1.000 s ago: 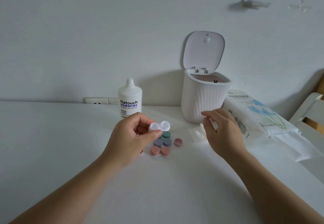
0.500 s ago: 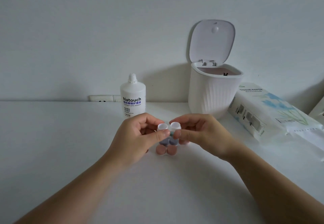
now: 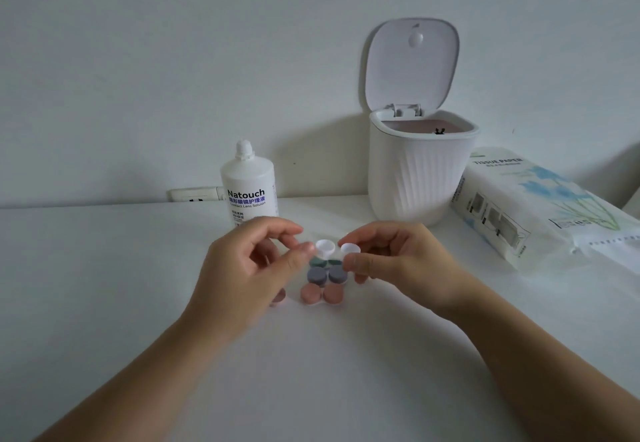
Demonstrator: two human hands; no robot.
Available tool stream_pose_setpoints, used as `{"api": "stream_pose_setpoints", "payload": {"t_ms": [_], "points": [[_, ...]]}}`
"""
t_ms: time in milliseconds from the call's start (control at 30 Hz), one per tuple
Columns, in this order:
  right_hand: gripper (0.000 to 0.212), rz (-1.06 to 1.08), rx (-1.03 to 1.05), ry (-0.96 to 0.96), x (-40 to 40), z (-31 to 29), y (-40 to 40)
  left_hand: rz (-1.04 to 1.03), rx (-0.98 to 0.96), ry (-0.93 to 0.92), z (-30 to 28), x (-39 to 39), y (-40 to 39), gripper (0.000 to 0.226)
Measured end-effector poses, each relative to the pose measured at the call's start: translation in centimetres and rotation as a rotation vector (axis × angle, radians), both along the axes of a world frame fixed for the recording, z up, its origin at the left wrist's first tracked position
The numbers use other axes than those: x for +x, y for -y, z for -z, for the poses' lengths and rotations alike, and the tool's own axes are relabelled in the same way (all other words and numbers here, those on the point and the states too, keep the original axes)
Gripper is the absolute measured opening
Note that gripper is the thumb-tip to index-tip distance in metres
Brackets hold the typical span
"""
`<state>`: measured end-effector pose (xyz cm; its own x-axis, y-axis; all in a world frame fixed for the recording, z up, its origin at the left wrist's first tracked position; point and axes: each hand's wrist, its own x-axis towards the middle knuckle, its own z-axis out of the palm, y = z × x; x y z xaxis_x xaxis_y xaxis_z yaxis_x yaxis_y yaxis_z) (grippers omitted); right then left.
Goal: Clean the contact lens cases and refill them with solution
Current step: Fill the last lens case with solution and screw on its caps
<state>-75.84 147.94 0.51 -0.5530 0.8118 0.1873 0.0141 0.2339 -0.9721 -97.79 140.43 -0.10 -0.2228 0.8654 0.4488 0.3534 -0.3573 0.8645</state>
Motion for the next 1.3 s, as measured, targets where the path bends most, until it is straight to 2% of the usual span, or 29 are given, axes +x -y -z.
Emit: {"api": "stream_pose_setpoints", "payload": {"t_ms": [133, 267, 400, 600, 900, 1100, 1300], "points": [[0.008, 0.053, 0.003, 0.014, 0.0, 0.0, 0.0, -0.227, 0.167, -0.085, -0.8, -1.0, -0.1, 0.016], [0.010, 0.071, -0.003, -0.011, 0.1, -0.3, 0.0, -0.371, 0.201, -0.001, -1.8, -2.6, -0.8, 0.019], [0.022, 0.071, 0.000, -0.010, 0.0, -0.2, 0.1, -0.433, 0.163, 0.068, -2.2, -4.0, -1.8, 0.026], [0.022, 0.062, 0.002, 0.003, 0.0, 0.0, 0.0, -0.320, -0.039, 0.083, -1.8, -4.7, -3.2, 0.052], [0.016, 0.052, 0.006, 0.005, -0.1, 0.2, -0.3, -0.142, -0.234, 0.004, 1.0, -6.1, -4.1, 0.060], [0.002, 0.064, 0.031, 0.054, -0.1, 0.1, 0.0, -0.091, -0.214, 0.027, 1.1, -6.1, -4.3, 0.061], [0.013, 0.097, -0.009, 0.050, 0.0, -0.5, -0.1, -0.083, -0.168, 0.034, 0.9, -5.5, -4.4, 0.063]]}}
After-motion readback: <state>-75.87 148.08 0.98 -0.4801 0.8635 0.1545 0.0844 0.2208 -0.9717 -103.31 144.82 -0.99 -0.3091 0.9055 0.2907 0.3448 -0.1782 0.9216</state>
